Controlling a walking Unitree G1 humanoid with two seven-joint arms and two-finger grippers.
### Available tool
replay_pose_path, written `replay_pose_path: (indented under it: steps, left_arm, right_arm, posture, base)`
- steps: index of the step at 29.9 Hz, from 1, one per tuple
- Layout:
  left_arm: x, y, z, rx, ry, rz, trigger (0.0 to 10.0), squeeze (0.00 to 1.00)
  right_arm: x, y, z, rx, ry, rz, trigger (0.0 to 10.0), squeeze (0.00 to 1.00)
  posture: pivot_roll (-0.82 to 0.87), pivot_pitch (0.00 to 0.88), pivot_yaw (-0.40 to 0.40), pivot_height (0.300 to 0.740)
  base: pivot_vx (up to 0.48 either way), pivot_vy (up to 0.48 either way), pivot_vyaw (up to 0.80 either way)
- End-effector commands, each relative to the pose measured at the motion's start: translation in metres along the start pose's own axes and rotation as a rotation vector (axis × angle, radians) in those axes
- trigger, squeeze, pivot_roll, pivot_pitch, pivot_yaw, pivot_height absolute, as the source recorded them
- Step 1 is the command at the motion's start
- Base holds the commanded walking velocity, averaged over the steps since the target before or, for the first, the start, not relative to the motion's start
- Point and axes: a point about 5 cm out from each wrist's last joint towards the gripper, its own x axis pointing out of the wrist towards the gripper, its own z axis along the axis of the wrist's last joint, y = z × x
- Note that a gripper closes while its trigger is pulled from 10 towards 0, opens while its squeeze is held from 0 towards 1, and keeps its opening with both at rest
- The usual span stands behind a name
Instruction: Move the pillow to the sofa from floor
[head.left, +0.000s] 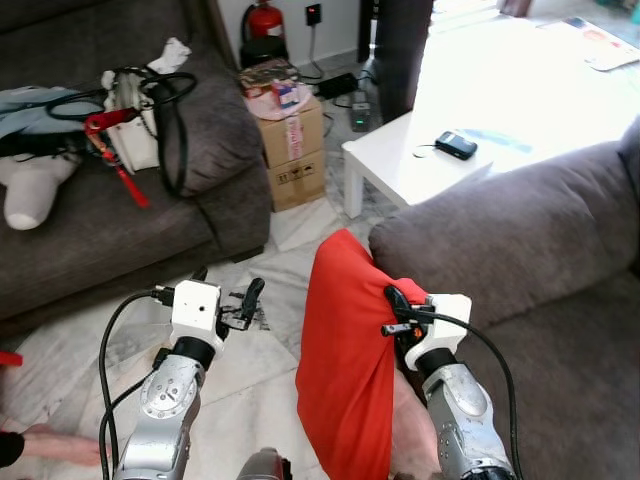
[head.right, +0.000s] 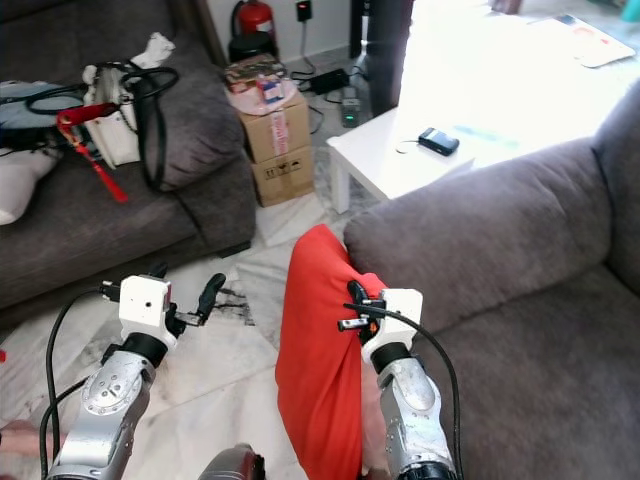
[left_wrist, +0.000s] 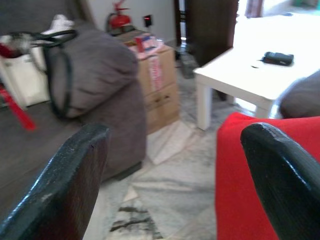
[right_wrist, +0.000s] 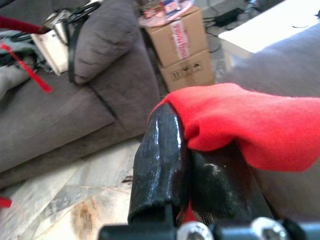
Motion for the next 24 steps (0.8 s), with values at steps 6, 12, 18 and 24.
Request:
replay_pose_path:
  steps: [6, 12, 18, 24]
  left_arm:
    - [-0.0040, 0.0061, -0.0058, 0.013, 0.033, 0.008, 10.0, 0.00]
    - [-0.0041, 0.0062, -0.0080, 0.016, 0.047, 0.002, 10.0, 0.00]
    - [-0.0046, 0.0053, -0.0106, 0.012, 0.061, -0.006, 10.0, 0.00]
    - [-0.0047, 0.0052, -0.0111, 0.010, 0.062, -0.006, 10.0, 0.00]
  right_arm:
    - [0.0103, 0.0056, 0.0259, -0.016, -0.136, 0.022, 10.0, 0.00]
    - [0.0107, 0.0052, 0.0257, -0.012, -0.138, 0.018, 10.0, 0.00]
    - [0.0110, 0.0025, 0.0227, -0.013, -0.119, -0.007, 10.0, 0.00]
    - [0.0115, 0.0013, 0.0225, -0.013, -0.116, -0.013, 10.0, 0.00]
  posture:
    - [0.10, 0.112, 0.031, 0.740]
    - [0.10, 0.111, 0.034, 0.740]
    - [0.10, 0.110, 0.036, 0.740]
    - [0.11, 0.110, 0.038, 0.740]
  base:
    - [0.000, 0.000, 0.00]
    - [0.000, 0.000, 0.00]
    - [0.000, 0.000, 0.00]
    - [0.000, 0.000, 0.00]
